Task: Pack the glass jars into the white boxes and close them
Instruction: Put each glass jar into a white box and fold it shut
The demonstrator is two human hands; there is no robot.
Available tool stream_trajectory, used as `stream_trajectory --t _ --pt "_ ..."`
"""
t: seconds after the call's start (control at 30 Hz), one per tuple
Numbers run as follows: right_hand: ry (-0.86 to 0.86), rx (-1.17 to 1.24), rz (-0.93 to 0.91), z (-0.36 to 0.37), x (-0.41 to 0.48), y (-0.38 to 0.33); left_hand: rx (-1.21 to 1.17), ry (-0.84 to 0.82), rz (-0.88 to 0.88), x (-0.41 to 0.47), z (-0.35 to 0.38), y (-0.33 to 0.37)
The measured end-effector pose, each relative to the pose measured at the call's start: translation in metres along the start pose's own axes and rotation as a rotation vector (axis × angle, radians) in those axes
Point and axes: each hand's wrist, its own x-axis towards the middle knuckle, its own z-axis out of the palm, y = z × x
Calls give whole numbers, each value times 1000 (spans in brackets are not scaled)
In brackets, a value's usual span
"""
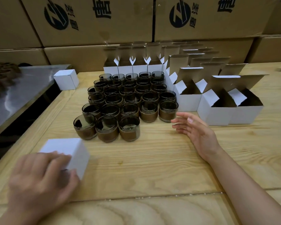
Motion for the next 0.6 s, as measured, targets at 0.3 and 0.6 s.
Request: stream_trajectory --t 0.3,0.6 --pt "15 -9 -16 -2 2 2 23 -98 -441 17 53 -106" --pt "30 -29 -45 -4 6 8 67 -287 -540 73 108 -166"
